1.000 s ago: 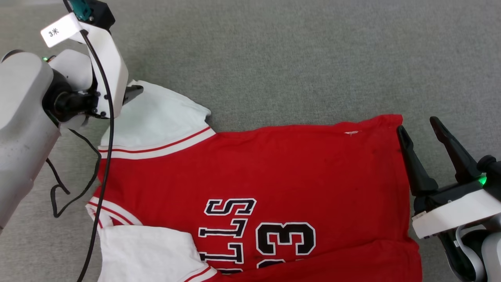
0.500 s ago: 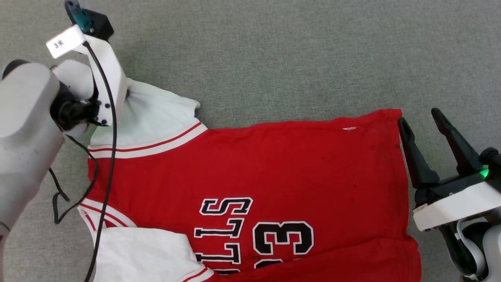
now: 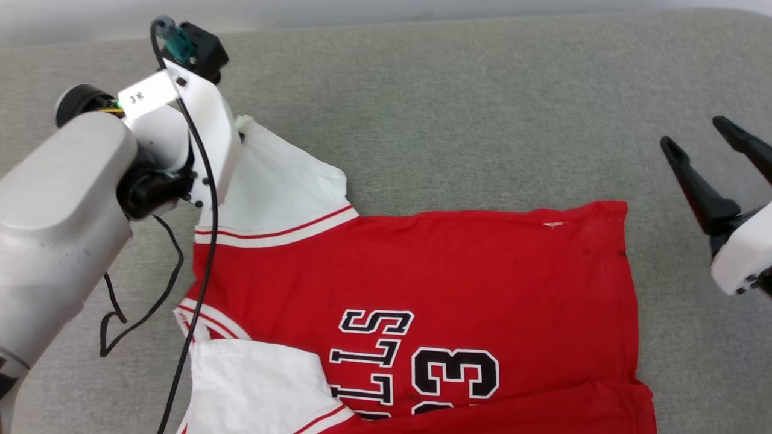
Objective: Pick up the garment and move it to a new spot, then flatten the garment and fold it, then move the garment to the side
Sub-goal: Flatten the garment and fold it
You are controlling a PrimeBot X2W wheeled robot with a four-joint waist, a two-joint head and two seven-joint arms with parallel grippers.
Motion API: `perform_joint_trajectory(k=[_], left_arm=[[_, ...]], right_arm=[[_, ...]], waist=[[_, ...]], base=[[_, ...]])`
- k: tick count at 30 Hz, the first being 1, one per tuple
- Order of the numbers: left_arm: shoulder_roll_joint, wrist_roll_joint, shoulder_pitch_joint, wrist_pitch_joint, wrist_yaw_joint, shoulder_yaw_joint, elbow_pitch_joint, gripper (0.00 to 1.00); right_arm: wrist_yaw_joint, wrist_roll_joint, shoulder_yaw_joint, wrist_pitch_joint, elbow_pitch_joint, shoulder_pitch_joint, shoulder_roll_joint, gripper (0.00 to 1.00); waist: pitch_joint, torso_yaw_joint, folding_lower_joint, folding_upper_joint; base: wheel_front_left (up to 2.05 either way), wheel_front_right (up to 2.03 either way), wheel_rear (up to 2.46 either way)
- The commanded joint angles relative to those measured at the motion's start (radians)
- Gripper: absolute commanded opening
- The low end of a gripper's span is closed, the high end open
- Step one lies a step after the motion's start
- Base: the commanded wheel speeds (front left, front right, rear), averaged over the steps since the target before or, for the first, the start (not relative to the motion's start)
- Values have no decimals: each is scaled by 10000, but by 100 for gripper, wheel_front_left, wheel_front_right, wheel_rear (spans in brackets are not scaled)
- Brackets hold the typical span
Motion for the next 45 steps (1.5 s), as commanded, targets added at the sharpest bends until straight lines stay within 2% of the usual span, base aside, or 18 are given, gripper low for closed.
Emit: perform_joint_trajectory(k=[1,6,11,15,21,28,37,38,39,45], left_arm=[[1,35,190,-134,-5,-96,-125,0],[89,78,312,-599,-6,-293,-739,0],[124,226,314,-953,-7,-343,-1241,0],[78,319,138,-1075,-7,-363,-1555,0],[39,559,-79,-1259,60,-353,-1941,0],[-29,694,-285,-1475,67,-307,-2126,0],[-51,643,-299,-1644,35,-369,-1953,0],[-48,622,-278,-1663,30,-375,-1929,0],[-38,592,-234,-1690,34,-382,-1893,0],[119,441,130,-1973,25,-381,-1757,0]], right_arm=[[-10,200,117,330,131,-158,-171,100],[-10,1159,647,2355,716,-964,-1066,100],[-8,1932,1584,4489,1438,-1551,-1684,100],[-10,2228,2167,5467,2027,-1916,-1795,100],[-10,2071,2904,5783,2886,-2402,-1592,100],[-10,1730,3846,5307,4228,-2845,-1327,100],[-4,2232,5202,4870,5277,-2767,-970,100],[7,2305,5275,4671,5297,-2832,-979,44],[7,2390,5334,4520,5333,-2907,-985,0],[-4,2884,5338,3324,5442,-3153,-1286,0]], waist=[[-234,238,1,0],[-443,513,1,0],[-474,762,1,0],[-329,975,1,0],[72,1247,1,0],[576,1455,1,0],[696,1468,1,0],[673,1449,1,0],[622,1425,1,0],[71,1341,1,0]], base=[[0,0,0],[0,0,0],[0,0,0],[0,0,0],[0,0,0],[0,0,0],[0,0,0],[0,0,0],[0,0,0],[0,0,0]])
